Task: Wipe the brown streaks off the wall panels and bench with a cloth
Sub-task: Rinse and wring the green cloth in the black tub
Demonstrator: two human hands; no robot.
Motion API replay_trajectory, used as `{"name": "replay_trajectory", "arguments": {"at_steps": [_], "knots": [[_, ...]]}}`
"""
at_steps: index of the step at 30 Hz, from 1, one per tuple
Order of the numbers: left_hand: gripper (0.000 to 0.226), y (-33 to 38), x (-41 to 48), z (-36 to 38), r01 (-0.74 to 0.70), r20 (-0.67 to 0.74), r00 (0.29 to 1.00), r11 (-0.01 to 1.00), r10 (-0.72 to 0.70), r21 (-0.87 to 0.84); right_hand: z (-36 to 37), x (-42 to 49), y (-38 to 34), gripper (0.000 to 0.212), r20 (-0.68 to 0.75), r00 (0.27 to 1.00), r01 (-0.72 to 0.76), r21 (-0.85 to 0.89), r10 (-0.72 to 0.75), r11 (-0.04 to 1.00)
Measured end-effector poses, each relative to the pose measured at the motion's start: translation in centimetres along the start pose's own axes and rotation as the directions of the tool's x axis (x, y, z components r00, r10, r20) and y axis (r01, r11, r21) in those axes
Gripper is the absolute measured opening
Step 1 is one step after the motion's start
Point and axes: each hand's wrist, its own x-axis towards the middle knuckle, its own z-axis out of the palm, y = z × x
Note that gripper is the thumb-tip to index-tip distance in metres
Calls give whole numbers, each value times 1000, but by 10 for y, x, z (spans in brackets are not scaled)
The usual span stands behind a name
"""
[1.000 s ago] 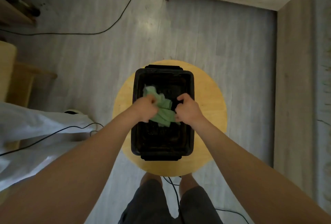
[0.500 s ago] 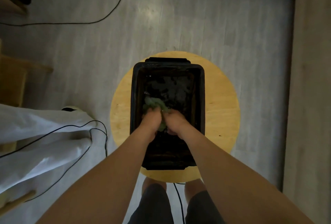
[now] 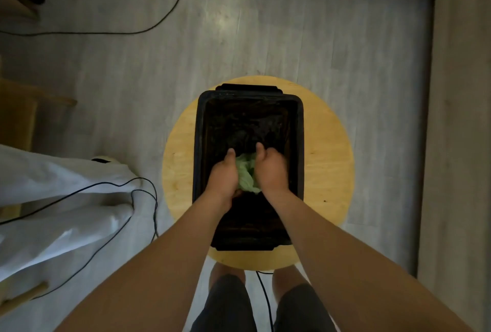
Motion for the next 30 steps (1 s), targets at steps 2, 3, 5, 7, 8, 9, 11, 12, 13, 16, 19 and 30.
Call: {"name": "replay_trajectory", "arguments": {"at_steps": [2, 3, 5, 7, 8, 9, 11, 12, 13, 16, 19, 30], "knots": [[47, -7, -1, -7, 26, 10, 1000, 996, -25, -89, 11, 2, 0, 45, -82, 996, 20, -7, -20, 1000], [45, -11, -2, -9, 35, 32, 999, 991, -31, -132, 15, 1, 2, 48, -44, 999, 26, -18, -27, 1000], [46, -21, -3, -8, 25, 56, 998, 984, -16, -176, 27, -1, 11, 55, 153, 988, 2, -113, 15, 994], [52, -26, -5, -2, 1, 50, 999, 970, 11, -244, 29, 1, 20, 48, 341, 934, -45, -196, 111, 980], [53, -27, -6, 1, 3, 62, 998, 962, 14, -274, 27, 0, 21, 38, 396, 910, -56, -170, 120, 984], [50, -26, -6, 4, 14, 84, 996, 955, 12, -297, 24, -5, 21, 30, 424, 901, -66, -81, 94, 995], [42, -21, -2, 5, 65, 133, 991, 948, -25, -312, 12, -24, 16, 30, 448, 894, -101, 163, 17, 981], [44, -18, 1, 3, 93, 143, 988, 947, -51, -308, 4, -35, 12, 36, 438, 899, -100, 252, -22, 962], [45, -16, 7, 1, 111, 151, 986, 946, -67, -303, -3, -44, 10, 42, 426, 903, -90, 310, -53, 946], [31, -7, 11, 2, 78, 151, 988, 971, -44, -227, -11, -54, 13, 50, 350, 919, 62, 324, -181, 944], [26, -8, 5, 6, 32, 143, 990, 988, -10, -154, -3, -40, 17, 55, 254, 946, 184, 96, -203, 978], [39, -28, -6, 0, -30, 65, 997, 983, 42, -179, 23, -14, 21, 37, 450, 893, -23, 43, 1, 999]]}}
